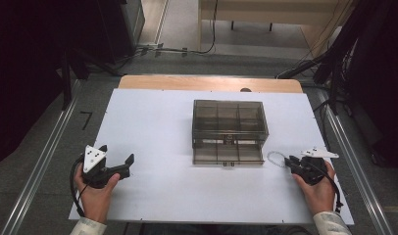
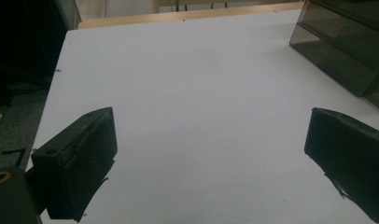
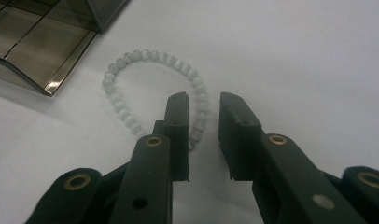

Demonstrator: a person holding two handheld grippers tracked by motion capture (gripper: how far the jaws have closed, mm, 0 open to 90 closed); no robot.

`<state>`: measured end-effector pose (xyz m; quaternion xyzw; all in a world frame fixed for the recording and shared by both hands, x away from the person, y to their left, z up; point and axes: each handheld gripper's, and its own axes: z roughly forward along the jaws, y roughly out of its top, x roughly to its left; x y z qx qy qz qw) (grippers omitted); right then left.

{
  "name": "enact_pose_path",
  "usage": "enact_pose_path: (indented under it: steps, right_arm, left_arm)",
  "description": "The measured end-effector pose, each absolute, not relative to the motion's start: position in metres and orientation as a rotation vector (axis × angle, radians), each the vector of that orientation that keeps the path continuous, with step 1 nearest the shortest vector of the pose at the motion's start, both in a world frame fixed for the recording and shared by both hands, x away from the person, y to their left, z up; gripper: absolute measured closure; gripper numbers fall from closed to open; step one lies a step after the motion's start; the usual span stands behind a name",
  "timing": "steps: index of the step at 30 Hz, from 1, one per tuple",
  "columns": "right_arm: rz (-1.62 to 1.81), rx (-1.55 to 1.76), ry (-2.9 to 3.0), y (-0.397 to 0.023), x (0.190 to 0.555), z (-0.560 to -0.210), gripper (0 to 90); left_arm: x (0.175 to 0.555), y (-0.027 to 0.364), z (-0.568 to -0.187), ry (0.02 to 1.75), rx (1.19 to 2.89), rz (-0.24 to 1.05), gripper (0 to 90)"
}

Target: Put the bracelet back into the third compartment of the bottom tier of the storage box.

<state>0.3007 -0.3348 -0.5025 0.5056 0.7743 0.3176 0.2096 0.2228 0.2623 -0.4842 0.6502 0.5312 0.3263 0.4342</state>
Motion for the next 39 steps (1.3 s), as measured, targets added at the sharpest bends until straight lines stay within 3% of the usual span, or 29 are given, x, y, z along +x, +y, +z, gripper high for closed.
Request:
enact_pose_path:
  steps: [26, 39]
  right_arm:
    - [0.873, 1.406, 2.172, -0.3321, 0.3018, -0.502, 83.1]
    - [0.877, 1.412, 2.176, -0.3323, 0.3027, -0.5013, 83.5]
  left_arm:
    - [0.2231, 0.2615, -0.4845, 1.321, 1.62, 0.811, 2.7]
    - [0.2229, 0.2616, -0.4846, 1.323, 1.619, 0.81, 2.7]
